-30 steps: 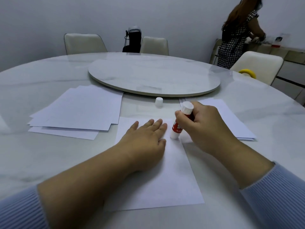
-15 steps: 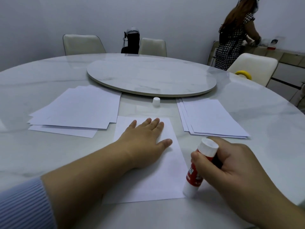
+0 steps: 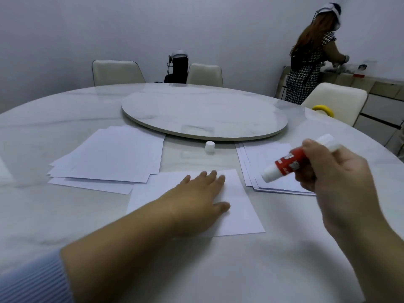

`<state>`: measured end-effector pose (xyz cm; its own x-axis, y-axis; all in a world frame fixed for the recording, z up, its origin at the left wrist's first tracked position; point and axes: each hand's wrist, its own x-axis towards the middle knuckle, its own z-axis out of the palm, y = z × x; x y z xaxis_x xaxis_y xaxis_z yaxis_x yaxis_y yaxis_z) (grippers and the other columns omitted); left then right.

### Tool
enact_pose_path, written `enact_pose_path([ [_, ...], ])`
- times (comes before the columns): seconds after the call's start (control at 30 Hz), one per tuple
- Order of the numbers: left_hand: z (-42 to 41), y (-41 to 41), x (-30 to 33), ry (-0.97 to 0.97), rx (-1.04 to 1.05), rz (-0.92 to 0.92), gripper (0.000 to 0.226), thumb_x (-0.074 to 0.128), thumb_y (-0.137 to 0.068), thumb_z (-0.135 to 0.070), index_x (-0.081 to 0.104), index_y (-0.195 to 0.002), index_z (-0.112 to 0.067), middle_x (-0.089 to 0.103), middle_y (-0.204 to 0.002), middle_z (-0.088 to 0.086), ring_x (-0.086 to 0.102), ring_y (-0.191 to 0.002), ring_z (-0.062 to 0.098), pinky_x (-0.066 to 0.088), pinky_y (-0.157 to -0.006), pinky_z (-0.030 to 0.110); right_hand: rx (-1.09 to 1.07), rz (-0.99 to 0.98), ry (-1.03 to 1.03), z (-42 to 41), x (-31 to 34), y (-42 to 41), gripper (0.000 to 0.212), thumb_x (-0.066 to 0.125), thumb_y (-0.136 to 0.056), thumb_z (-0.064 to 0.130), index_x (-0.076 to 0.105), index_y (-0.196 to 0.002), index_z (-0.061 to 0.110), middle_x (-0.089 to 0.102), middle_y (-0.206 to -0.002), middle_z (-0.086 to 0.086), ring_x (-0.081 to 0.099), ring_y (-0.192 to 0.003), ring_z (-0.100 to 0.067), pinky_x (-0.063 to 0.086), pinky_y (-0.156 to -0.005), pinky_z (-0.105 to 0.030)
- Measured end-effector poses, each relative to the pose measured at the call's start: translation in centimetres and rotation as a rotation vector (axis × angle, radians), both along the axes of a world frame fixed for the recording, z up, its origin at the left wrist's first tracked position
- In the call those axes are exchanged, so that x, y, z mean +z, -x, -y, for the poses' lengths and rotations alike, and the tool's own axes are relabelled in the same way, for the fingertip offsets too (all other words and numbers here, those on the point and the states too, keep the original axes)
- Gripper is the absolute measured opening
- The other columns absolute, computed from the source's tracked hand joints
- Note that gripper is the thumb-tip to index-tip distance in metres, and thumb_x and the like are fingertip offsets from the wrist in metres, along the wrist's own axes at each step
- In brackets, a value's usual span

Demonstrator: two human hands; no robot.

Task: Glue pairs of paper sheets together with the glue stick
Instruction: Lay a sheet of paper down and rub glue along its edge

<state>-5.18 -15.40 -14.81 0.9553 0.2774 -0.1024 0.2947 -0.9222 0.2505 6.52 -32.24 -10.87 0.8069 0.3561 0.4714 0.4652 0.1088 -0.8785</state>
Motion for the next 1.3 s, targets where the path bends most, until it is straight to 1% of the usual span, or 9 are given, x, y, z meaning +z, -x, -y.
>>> enact_pose_path([
  [0.13, -0.4, 0.6, -0.8, -0.048, -0.008, -0.051, 0.062, 0.023, -0.098, -0.048, -0.006, -0.150, -0.031, -0.014, -0.157, -0.012, -0.014, -0.143, 0.004, -0.010, -0.116, 0.029, -0.002, 0.290, 0.225, -2.5, -0.6, -0.3, 0.023, 0.058, -0.091, 0.037, 0.060, -0.072, 0.025, 0.064, -0.065, 0.003, 0.051, -0.051, -0.003, 0.036, -0.047, -0.014],
  [0.27, 0.1, 1.5, -1.1, -0.059, -0.009, -0.010, 0.063, 0.022, -0.098, -0.050, -0.009, -0.150, -0.033, -0.015, -0.156, -0.014, -0.017, -0.142, 0.001, -0.012, -0.116, 0.028, 0.109, 0.406, 0.416, -4.7, -1.5, -0.5, 0.026, 0.055, -0.094, 0.031, 0.050, -0.069, 0.029, 0.056, -0.051, 0.033, 0.053, -0.052, 0.010, 0.035, -0.048, -0.004],
  [0.33, 0.3, 1.8, -1.2, -0.063, 0.000, -0.001, 0.063, 0.022, -0.098, -0.049, -0.009, -0.149, -0.033, -0.016, -0.156, -0.015, -0.018, -0.141, 0.001, -0.012, -0.116, 0.028, 0.115, 0.446, 0.454, -5.4, -2.2, -1.0, 0.027, 0.055, -0.095, 0.031, 0.048, -0.069, 0.029, 0.054, -0.054, 0.037, 0.053, -0.056, 0.011, 0.035, -0.050, -0.004],
  [0.63, 0.6, 1.8, -1.1, -0.072, 0.010, -0.009, 0.064, 0.023, -0.097, -0.051, -0.009, -0.149, -0.033, -0.017, -0.156, -0.013, -0.017, -0.142, 0.004, -0.009, -0.118, 0.032, 0.178, 0.449, 0.509, -5.7, -2.7, -1.6, 0.027, 0.055, -0.094, 0.034, 0.047, -0.069, 0.025, 0.055, -0.056, 0.037, 0.053, -0.058, 0.012, 0.036, -0.052, -0.005],
  [0.93, 0.6, 1.6, -1.1, -0.076, 0.011, -0.027, 0.065, 0.024, -0.097, -0.050, -0.008, -0.150, -0.031, -0.015, -0.157, -0.012, -0.015, -0.143, 0.005, -0.009, -0.117, 0.031, 0.195, 0.421, 0.488, -1.0, -2.2, 2.3, 0.030, 0.050, -0.077, 0.046, 0.043, -0.055, 0.027, 0.057, -0.054, 0.024, 0.052, -0.049, 0.005, 0.038, -0.051, -0.005],
  [1.03, 0.6, 1.7, -1.1, -0.078, 0.009, -0.034, 0.064, 0.023, -0.097, -0.050, -0.009, -0.150, -0.031, -0.016, -0.157, -0.011, -0.016, -0.143, 0.005, -0.009, -0.117, 0.031, 0.207, 0.402, 0.484, 0.2, -2.8, 3.2, 0.026, 0.044, -0.071, 0.054, 0.050, -0.061, 0.030, 0.055, -0.054, 0.021, 0.051, -0.050, 0.002, 0.039, -0.052, -0.008],
  [1.17, 0.9, 1.7, -0.3, -0.063, -0.021, -0.080, 0.063, 0.025, -0.099, -0.045, -0.009, -0.150, -0.030, -0.017, -0.157, -0.011, -0.016, -0.143, 0.005, -0.010, -0.117, 0.030, 0.124, 0.151, 0.164, 1.1, -2.2, 2.2, 0.027, 0.055, -0.072, 0.049, 0.067, -0.072, 0.025, 0.058, -0.053, 0.007, 0.048, -0.047, -0.002, 0.037, -0.046, -0.012],
  [1.23, 1.2, 1.8, 0.4, -0.015, -0.100, -0.147, 0.062, 0.029, -0.100, -0.040, -0.009, -0.149, -0.034, -0.020, -0.155, -0.014, -0.020, -0.141, 0.005, -0.012, -0.117, 0.034, 0.058, -0.048, -0.092, 1.8, -1.3, 0.8, 0.021, 0.060, -0.080, 0.038, 0.073, -0.064, 0.034, 0.062, -0.054, 0.008, 0.052, -0.050, -0.001, 0.044, -0.047, -0.014],
  [1.3, 1.6, 2.1, 1.3, 0.020, -0.247, -0.226, 0.062, 0.033, -0.101, -0.033, -0.007, -0.147, -0.043, -0.023, -0.154, -0.018, -0.026, -0.139, 0.007, -0.013, -0.116, 0.040, 0.019, -0.156, -0.222, 2.6, -0.3, -0.3, 0.022, 0.059, -0.077, 0.043, 0.071, -0.058, 0.043, 0.063, -0.060, 0.008, 0.054, -0.056, -0.003, 0.046, -0.047, -0.015],
])
